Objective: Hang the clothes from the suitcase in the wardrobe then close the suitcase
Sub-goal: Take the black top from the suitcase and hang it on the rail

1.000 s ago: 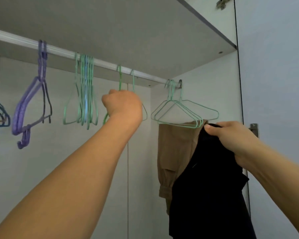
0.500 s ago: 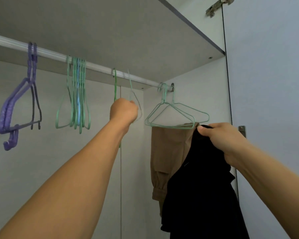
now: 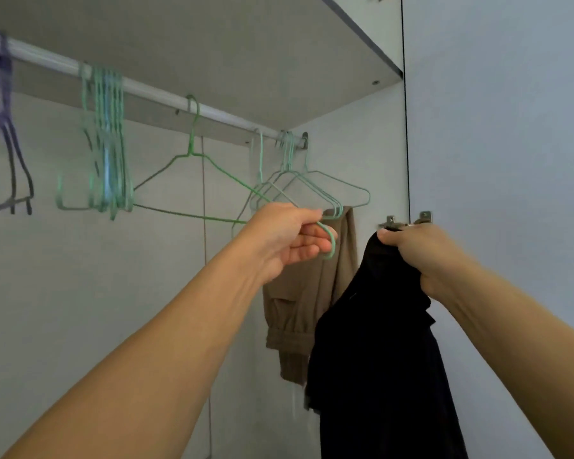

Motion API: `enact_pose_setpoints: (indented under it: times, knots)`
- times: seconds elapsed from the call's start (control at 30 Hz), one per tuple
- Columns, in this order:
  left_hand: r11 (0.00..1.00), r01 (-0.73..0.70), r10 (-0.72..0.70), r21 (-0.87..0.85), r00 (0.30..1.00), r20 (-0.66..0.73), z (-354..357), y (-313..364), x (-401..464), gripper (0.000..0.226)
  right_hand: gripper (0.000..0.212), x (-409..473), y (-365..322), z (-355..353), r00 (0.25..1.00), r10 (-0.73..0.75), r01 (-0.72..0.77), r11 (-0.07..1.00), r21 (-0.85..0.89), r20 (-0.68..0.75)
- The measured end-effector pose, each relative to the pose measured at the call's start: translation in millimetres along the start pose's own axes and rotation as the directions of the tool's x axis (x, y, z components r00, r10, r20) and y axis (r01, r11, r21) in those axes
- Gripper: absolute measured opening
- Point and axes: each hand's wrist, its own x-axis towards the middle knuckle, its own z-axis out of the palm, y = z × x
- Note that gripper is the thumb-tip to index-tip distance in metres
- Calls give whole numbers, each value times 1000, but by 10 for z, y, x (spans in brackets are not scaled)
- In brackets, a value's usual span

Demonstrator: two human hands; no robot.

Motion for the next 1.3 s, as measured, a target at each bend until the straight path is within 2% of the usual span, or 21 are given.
enact_pose_setpoints:
  times: [0.17, 0.37, 0.5, 0.63, 0.77, 1.0, 1.3]
  knots:
    - [990, 143, -136, -14, 966, 221, 626, -493, -195, 18, 14, -155, 147, -416, 996, 66, -67, 998, -9, -52]
    - [973, 232, -221, -5, 934, 282, 1334, -818, -293, 20, 10, -347, 234, -970, 989, 88, -94, 994, -56, -115]
    - [990, 139, -144, 39, 966, 213, 1409, -671, -245, 20, 21, -376, 296, -1275, 984, 122, -135, 986, -98, -129]
    - [997, 74, -77, 24, 984, 161, 1211, -300, -102, 29, 21, -367, 236, -1164, 990, 114, -123, 985, -120, -83]
    - [996, 89, -86, -32, 993, 78, 865, 84, 127, 25, 19, -289, 48, -864, 998, 61, -63, 992, -106, -17]
    - [998, 42, -46, -42, 993, -109, 421, 614, 606, 29, 14, -67, -235, -572, 1000, -2, 1, 999, -47, -19]
    - [996, 91, -94, -27, 969, -228, -151, 774, 957, 33, 20, 111, -355, -325, 998, -56, 55, 998, -24, -42]
